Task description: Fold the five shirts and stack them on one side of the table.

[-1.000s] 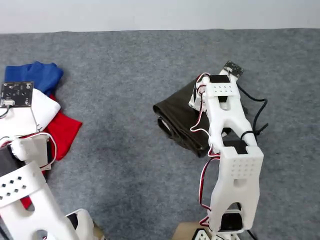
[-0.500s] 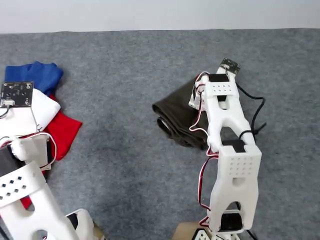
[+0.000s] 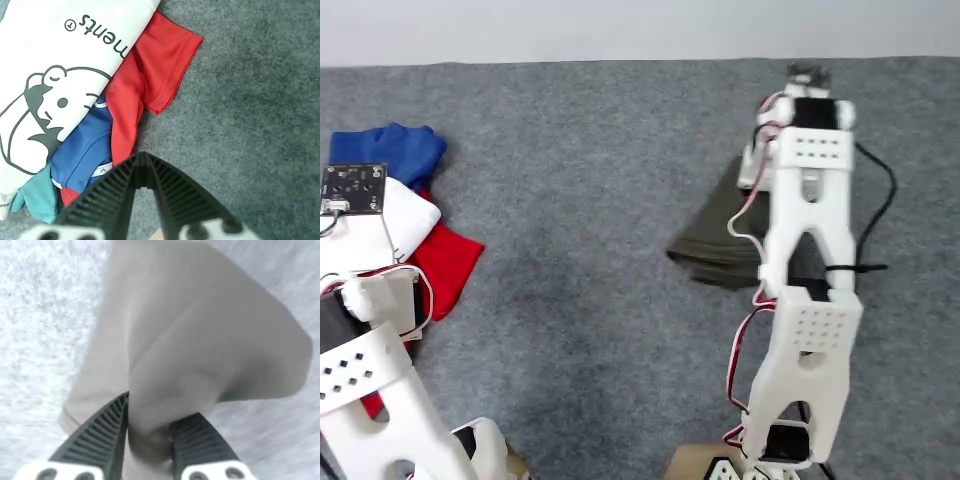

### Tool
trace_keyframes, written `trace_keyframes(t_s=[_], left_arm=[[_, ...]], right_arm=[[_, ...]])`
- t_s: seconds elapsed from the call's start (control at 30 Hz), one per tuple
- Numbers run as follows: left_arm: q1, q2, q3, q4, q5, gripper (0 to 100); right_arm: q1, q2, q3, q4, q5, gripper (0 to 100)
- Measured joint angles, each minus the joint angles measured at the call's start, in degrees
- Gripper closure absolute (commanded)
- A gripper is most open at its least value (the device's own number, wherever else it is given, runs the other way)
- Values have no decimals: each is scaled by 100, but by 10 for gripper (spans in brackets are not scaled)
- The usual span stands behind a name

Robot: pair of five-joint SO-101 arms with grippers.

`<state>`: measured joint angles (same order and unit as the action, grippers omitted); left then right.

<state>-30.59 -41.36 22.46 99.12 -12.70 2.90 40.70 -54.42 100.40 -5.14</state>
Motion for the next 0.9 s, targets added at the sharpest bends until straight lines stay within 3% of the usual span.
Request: trace_keyframes(t_s=[0.23, 0.9], left_arm=[[0, 0, 0, 0, 0, 996], [0, 0, 0, 0, 0, 996]], right_arm=[[1213, 0, -62, 9, 1538, 989], [4000, 0, 123, 9, 3815, 989]])
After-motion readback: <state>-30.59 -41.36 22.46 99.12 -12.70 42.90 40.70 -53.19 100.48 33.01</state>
